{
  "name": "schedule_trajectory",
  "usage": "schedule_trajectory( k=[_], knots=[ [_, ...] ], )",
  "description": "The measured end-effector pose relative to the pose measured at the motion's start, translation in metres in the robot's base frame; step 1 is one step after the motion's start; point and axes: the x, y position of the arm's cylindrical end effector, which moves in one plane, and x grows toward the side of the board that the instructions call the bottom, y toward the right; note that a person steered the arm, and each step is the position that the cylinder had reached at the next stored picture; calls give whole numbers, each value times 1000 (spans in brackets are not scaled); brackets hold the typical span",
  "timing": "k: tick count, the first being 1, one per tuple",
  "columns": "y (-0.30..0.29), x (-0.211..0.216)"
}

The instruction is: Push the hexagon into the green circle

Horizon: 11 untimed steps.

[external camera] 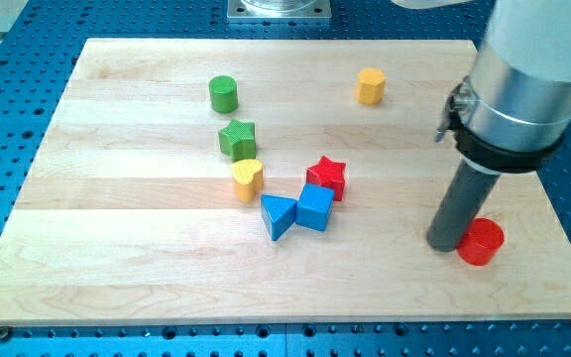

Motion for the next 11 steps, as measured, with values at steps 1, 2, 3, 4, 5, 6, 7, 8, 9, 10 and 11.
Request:
schedule_trajectory(
  k=[1,2,3,4,5,6,7,8,9,10,11],
  knots=[
    [1,-25],
    [9,-2],
    [25,-3],
    [25,-102],
    [22,-206],
    [-52,-252],
    [-153,-252],
    [-166,-240],
    [-200,-203],
    [-265,-190],
    [-293,-197]
  ],
)
